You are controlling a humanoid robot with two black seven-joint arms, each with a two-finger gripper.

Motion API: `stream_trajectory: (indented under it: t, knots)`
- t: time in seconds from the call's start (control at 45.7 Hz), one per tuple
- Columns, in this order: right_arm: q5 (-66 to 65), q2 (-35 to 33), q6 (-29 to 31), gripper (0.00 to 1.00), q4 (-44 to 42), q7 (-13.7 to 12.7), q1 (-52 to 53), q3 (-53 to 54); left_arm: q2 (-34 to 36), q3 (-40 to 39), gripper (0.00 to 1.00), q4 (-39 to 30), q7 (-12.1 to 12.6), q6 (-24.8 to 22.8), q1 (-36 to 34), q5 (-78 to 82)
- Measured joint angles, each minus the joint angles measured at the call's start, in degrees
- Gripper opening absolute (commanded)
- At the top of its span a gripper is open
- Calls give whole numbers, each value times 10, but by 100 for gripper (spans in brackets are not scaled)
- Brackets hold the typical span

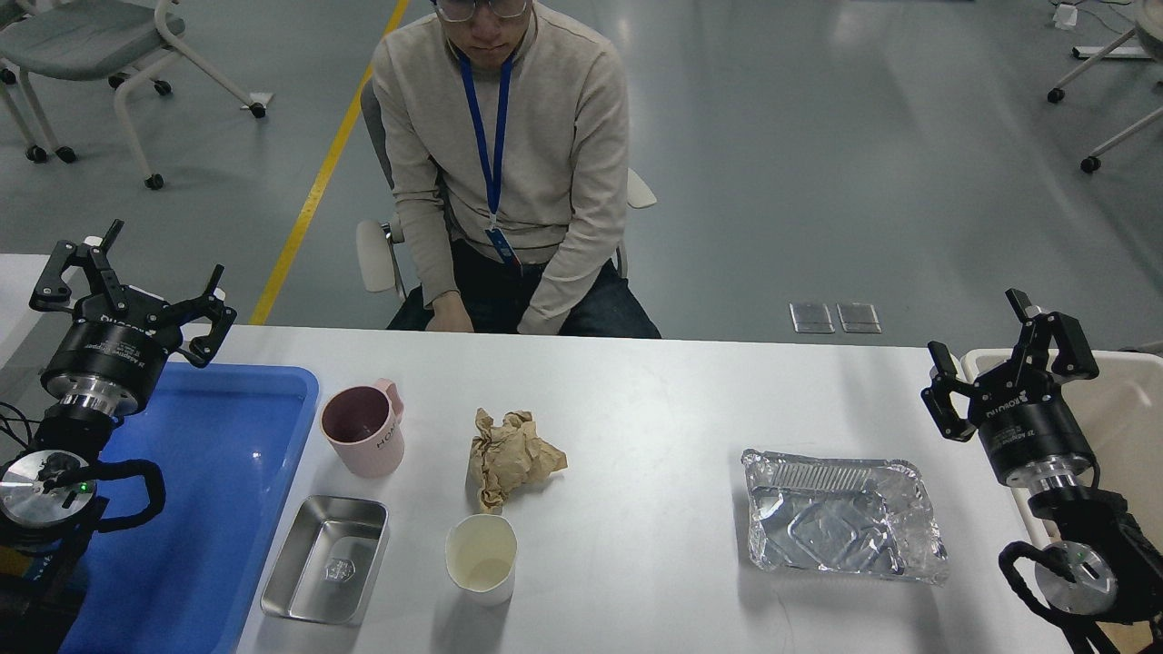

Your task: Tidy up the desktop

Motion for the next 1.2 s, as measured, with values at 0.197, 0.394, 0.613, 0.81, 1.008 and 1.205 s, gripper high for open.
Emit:
stream_trajectory:
  t: [0.197, 0.394, 0.613, 0.81, 1.008, 1.205]
  knots:
    - [0, 0, 1, 100, -1, 0, 0, 0, 0, 2, 96, 0, -1, 0, 0, 0]
    - [0, 1, 1, 100, -1, 0, 1, 0, -1, 4, 96, 0, -2, 2, -1, 0]
    - [0, 1, 1, 100, -1, 0, 1, 0, -1, 9, 96, 0, -3, 2, -1, 0]
    - [0, 1, 2, 100, -2, 1, 2, 0, 2, 10, 96, -1, 1, 17, -1, 0]
    - [0, 1, 2, 100, -2, 1, 2, -1, 2, 9, 96, -1, 2, 61, -5, 1]
    - [0, 1, 3, 100, -2, 1, 2, -1, 0, 10, 96, -8, -2, 58, -8, 7]
